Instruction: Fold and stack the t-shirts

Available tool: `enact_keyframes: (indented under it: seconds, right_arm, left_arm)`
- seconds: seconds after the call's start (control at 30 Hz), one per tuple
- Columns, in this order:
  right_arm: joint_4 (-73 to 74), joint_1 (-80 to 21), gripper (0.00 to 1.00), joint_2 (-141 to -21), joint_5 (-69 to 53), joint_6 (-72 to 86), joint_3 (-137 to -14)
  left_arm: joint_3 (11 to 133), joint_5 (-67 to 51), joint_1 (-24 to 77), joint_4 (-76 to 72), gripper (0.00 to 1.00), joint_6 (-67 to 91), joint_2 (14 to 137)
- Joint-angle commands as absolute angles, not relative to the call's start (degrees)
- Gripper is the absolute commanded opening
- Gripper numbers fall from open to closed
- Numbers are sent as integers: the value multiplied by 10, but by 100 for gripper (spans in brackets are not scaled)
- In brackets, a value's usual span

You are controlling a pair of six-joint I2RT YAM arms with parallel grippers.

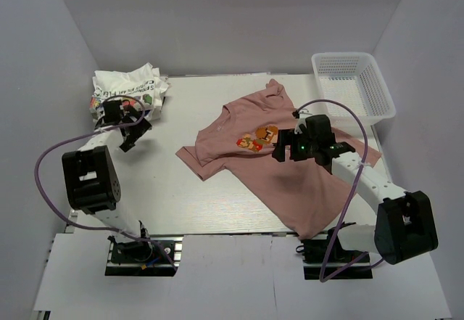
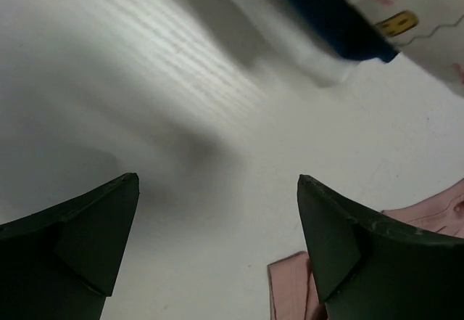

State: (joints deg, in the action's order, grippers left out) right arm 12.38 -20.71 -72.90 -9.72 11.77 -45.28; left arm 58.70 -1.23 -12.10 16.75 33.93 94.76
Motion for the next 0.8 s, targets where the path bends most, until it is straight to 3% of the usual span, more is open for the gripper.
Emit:
enact_keyframes:
  seconds: [0.0, 0.13, 0.3, 0.43, 0.77]
  right_arm:
    - [101, -209, 90, -723, -121, 121, -447]
    - [121, -209, 90, -728, -96, 120, -452]
    - [120, -209, 90, -714, -81, 116, -441]
    - [126, -208, 90, -709, -67, 115, -439]
    - [120, -208, 90, -704, -84, 116, -431]
  left_arm:
    - [655, -65, -119, 99, 100, 289, 984]
    - [770, -54, -119, 149, 91, 251, 1092]
    - [803, -52, -119, 123, 89, 199, 1164]
    - [803, -87, -119, 78, 88, 155, 1187]
    - [799, -45, -129, 33, 88, 137, 1187]
